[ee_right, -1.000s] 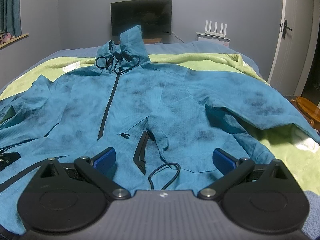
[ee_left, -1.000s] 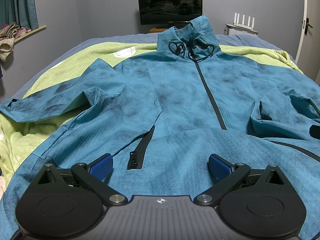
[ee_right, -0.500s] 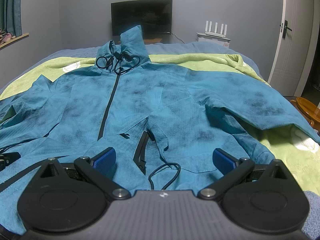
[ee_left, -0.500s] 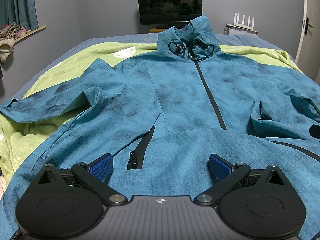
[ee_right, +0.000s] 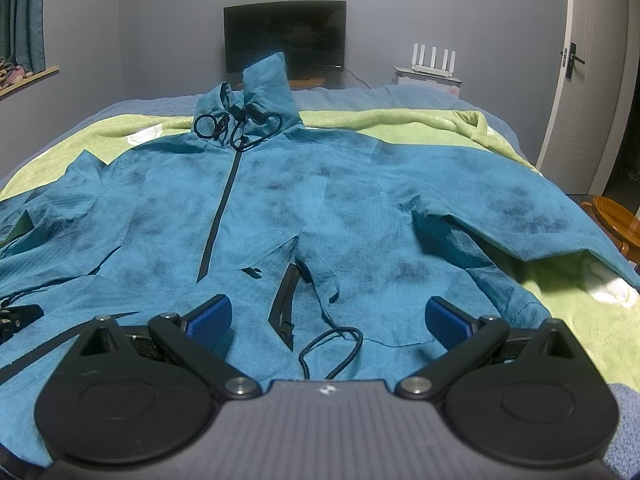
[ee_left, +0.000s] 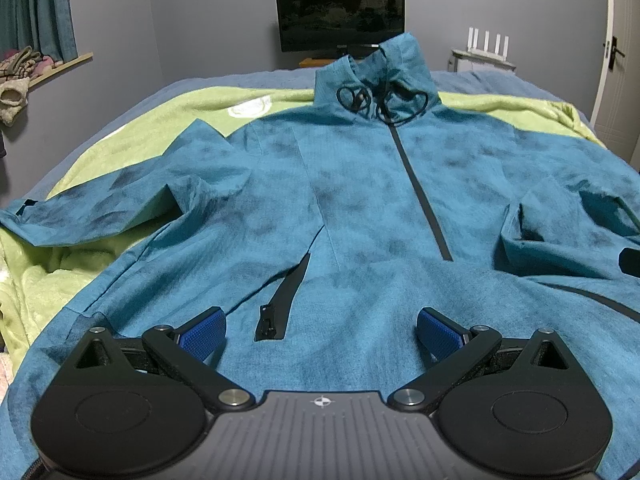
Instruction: Fold large clothes
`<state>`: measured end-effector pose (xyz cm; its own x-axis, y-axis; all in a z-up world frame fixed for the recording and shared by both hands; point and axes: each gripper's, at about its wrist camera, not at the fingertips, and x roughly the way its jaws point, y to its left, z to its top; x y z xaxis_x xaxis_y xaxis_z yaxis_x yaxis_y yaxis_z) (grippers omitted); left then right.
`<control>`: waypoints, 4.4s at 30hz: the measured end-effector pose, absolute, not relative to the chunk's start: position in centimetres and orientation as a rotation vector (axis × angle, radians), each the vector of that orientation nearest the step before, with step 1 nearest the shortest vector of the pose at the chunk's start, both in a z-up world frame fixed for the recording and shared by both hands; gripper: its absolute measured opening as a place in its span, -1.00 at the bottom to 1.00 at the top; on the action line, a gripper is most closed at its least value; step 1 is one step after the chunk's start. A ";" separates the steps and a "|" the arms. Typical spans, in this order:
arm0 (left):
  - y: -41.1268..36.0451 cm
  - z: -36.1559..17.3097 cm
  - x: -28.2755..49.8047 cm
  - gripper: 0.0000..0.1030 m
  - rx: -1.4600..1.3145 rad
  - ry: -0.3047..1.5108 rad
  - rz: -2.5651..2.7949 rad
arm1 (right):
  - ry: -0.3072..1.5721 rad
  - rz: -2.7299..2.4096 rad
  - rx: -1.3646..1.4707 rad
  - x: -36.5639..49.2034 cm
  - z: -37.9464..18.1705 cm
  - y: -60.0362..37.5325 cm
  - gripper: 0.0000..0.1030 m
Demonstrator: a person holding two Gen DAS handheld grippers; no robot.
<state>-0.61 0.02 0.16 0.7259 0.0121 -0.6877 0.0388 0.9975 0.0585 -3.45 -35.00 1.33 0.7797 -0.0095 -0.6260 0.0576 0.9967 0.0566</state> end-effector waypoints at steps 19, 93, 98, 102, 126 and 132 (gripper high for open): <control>1.6 9.6 7.8 0.99 -0.006 0.639 -0.025 | 0.265 -0.099 0.090 -1.8 11.5 -48.0 1.00; 1.2 -2.3 10.1 0.95 -0.042 0.782 -0.160 | 0.639 0.315 0.223 14.3 -3.9 -31.8 0.10; -1.9 1.4 11.9 0.99 -0.018 0.719 -0.265 | 0.587 0.131 0.370 12.2 -3.9 -37.5 0.21; -7.4 2.3 14.2 0.99 0.067 0.716 -0.371 | 0.609 0.015 0.503 12.1 -5.7 -40.5 0.21; 3.8 -7.4 17.6 0.40 -0.308 0.966 -0.059 | 0.679 0.025 0.548 12.6 -6.6 -40.6 0.21; -4.1 -6.1 15.0 0.74 0.272 0.774 -0.154 | 0.729 0.009 0.533 12.9 -7.0 -40.2 0.21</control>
